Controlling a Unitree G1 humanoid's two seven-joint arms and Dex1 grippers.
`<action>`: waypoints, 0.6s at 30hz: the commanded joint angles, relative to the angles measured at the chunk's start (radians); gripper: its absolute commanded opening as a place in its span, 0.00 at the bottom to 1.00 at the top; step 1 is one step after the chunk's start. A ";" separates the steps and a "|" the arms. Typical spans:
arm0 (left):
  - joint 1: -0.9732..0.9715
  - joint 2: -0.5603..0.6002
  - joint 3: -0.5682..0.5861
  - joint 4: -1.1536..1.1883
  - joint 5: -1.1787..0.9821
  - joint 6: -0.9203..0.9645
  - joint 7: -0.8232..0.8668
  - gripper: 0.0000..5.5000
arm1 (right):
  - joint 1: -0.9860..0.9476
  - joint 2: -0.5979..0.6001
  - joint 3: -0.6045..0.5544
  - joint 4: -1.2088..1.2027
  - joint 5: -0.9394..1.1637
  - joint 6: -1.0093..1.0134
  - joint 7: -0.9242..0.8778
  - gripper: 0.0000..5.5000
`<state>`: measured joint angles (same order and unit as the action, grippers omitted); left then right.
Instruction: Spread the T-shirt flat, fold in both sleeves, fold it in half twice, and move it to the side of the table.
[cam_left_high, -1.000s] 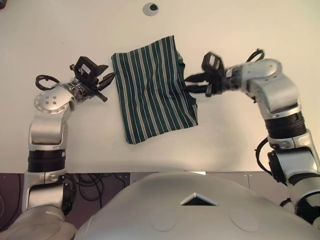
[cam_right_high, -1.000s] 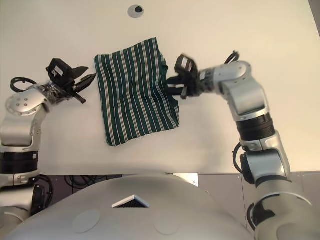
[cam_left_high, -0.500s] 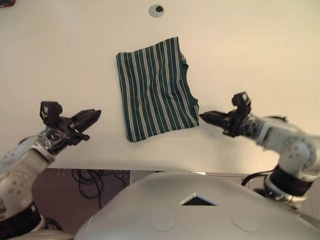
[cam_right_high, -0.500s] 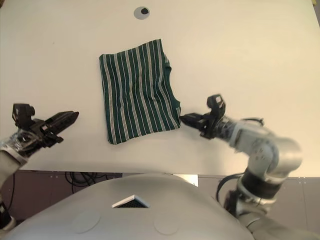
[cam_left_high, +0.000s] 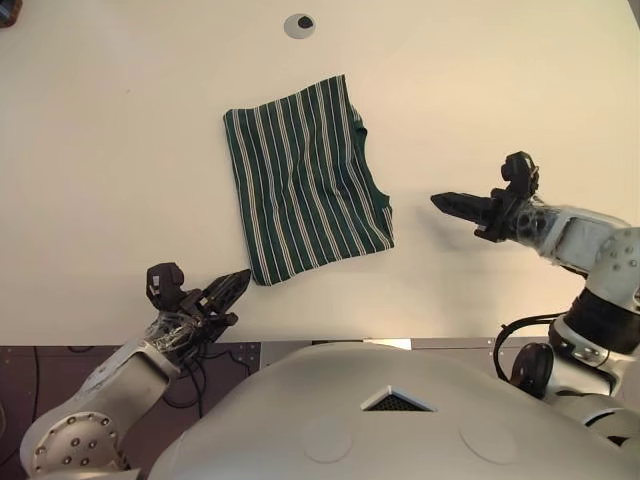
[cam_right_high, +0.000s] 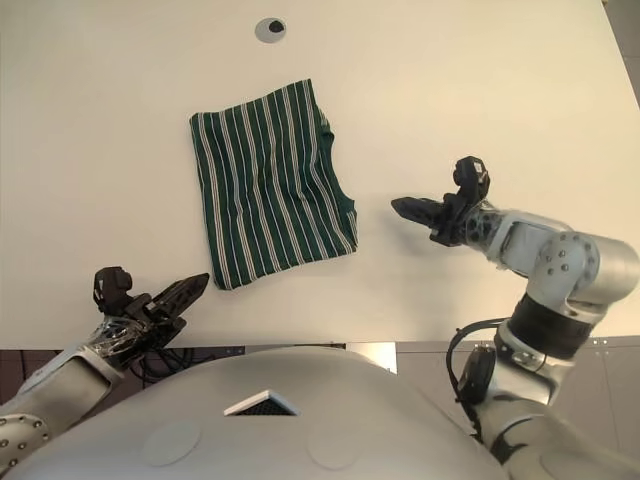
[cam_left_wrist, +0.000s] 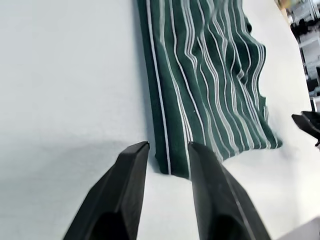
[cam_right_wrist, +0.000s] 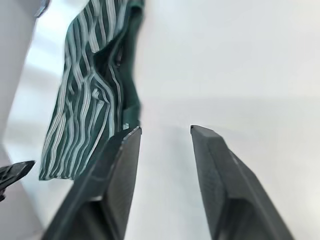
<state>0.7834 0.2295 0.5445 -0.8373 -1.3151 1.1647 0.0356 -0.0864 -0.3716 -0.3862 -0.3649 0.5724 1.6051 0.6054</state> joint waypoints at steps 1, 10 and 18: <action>-0.048 0.071 -0.025 0.096 -0.083 -0.028 0.059 0.26 | 0.135 0.073 0.030 -0.070 0.049 0.008 -0.046 0.37; -0.140 0.217 -0.129 0.214 -0.191 -0.040 0.088 0.26 | 0.294 0.315 0.071 -0.201 0.084 0.008 -0.178 0.37; -0.080 0.175 -0.231 0.185 -0.182 -0.141 0.138 0.13 | 0.196 0.273 0.068 -0.112 0.073 0.008 -0.217 0.34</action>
<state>0.6974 0.4135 0.3331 -0.6393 -1.5105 1.0487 0.1577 0.1185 -0.0599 -0.3139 -0.5041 0.6682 1.6016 0.4245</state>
